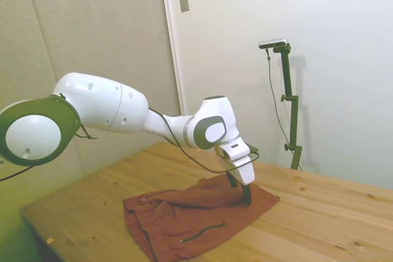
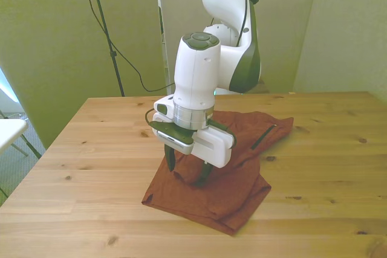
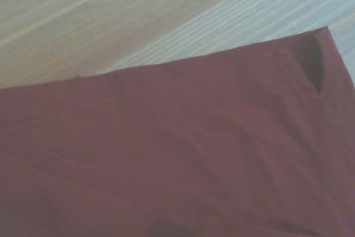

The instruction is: Unfold the shorts

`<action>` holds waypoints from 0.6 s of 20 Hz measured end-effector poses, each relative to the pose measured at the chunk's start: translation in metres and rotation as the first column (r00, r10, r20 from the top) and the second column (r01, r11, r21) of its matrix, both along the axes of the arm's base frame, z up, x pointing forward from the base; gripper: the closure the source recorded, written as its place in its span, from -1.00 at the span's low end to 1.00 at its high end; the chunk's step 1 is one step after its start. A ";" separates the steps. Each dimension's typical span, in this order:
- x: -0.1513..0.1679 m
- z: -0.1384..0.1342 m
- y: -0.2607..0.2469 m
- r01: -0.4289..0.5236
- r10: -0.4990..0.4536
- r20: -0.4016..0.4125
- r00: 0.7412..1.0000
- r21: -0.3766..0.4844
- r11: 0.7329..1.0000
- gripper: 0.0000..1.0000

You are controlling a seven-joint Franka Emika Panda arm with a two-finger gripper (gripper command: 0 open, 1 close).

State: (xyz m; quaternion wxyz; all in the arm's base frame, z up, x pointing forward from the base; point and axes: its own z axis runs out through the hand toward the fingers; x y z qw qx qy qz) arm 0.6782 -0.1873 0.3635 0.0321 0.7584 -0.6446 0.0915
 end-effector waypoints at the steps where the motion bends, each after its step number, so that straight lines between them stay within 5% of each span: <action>1: 0.000 0.000 0.000 -0.001 0.001 0.000 1.000 -0.001 1.000 1.00; 12: 0.000 0.000 -0.001 -0.009 0.009 -0.002 1.000 -0.002 1.000 1.00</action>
